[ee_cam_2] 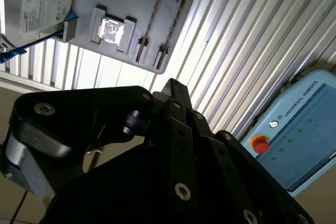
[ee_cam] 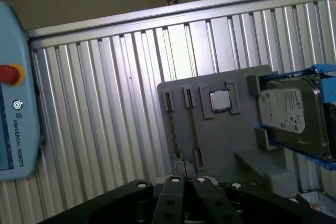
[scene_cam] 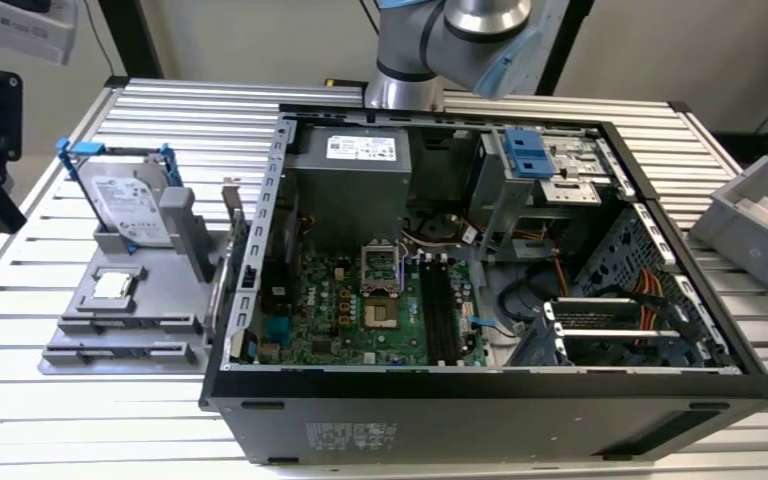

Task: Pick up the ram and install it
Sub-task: 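Pick up the ram and move it above insertion slot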

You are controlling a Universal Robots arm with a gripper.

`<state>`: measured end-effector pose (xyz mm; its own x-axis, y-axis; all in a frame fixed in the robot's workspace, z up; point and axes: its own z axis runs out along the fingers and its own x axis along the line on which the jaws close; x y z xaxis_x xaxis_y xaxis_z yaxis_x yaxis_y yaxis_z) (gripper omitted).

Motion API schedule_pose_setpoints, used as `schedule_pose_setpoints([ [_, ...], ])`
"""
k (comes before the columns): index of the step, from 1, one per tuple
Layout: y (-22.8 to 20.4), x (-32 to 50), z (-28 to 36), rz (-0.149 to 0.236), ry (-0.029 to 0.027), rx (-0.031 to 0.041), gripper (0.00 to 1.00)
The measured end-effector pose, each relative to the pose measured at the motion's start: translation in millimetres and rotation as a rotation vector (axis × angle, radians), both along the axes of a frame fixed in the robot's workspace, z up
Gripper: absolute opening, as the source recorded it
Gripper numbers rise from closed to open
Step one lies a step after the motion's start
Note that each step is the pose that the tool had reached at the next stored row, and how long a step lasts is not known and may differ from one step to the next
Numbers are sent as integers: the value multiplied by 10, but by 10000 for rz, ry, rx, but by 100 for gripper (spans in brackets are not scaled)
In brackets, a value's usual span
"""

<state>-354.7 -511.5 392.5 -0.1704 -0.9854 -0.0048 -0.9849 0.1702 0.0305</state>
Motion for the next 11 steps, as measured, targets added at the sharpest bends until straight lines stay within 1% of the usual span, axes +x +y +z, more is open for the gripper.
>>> schedule_pose_setpoints([
  [5,0,0,-1,399,-2,1,0],
  [11,0,0,-1,986,-1,0,0],
])
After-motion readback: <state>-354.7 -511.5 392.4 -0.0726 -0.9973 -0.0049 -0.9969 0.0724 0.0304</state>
